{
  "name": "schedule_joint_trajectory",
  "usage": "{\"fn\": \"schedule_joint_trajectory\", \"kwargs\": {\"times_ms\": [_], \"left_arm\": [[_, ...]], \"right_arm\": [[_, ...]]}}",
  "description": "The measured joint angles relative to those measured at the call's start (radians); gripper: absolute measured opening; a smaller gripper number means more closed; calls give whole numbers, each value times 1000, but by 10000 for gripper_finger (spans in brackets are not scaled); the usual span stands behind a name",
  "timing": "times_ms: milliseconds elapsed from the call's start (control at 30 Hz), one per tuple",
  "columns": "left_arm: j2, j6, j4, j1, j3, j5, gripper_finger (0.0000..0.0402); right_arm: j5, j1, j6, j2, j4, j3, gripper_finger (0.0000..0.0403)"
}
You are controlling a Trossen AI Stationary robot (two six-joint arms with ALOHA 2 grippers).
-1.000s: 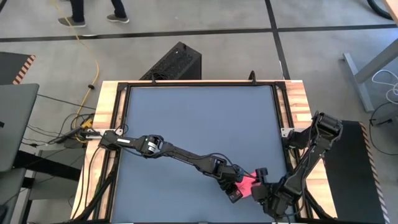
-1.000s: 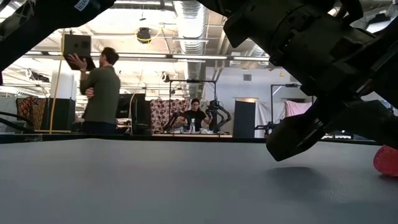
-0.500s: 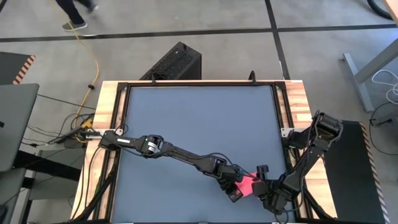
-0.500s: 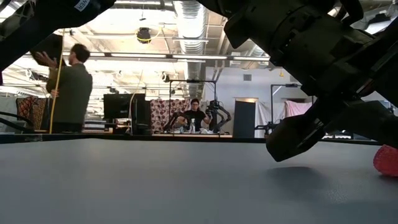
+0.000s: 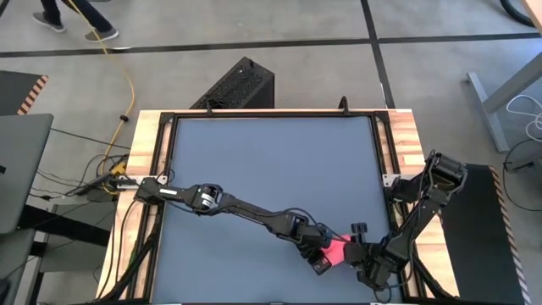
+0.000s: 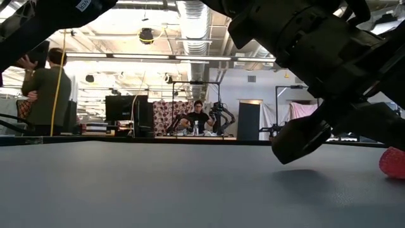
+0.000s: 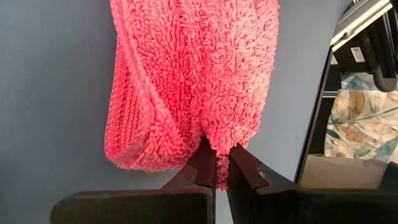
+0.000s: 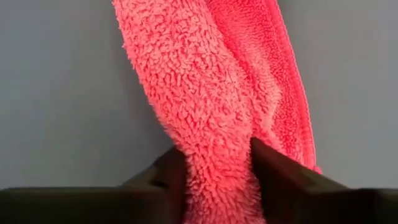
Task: Roll towel
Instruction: Roll the pink towel
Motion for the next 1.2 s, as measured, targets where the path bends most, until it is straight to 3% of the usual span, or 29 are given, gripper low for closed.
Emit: {"fn": "schedule_joint_trajectory", "kwargs": {"times_ms": [167, 267, 533, 867, 1200], "left_arm": [[0, 2, 2, -14, 0, -40, 0], [0, 2, 2, -21, 0, -58, 0], [-4, 2, 0, -35, 0, -100, 0], [-85, 194, -88, -82, -1, -393, 4], [-95, 215, -99, -95, -2, -344, 65]], "right_arm": [[-5, 9, 2, 0, 2, 0, 79], [-37, 8, 2, 0, 5, 1, 42], [-134, 5, 1, -1, 33, 1, 46], [-211, -22, -2, -1, 68, 0, 43], [-270, -54, -28, 0, 117, 0, 42]]}}
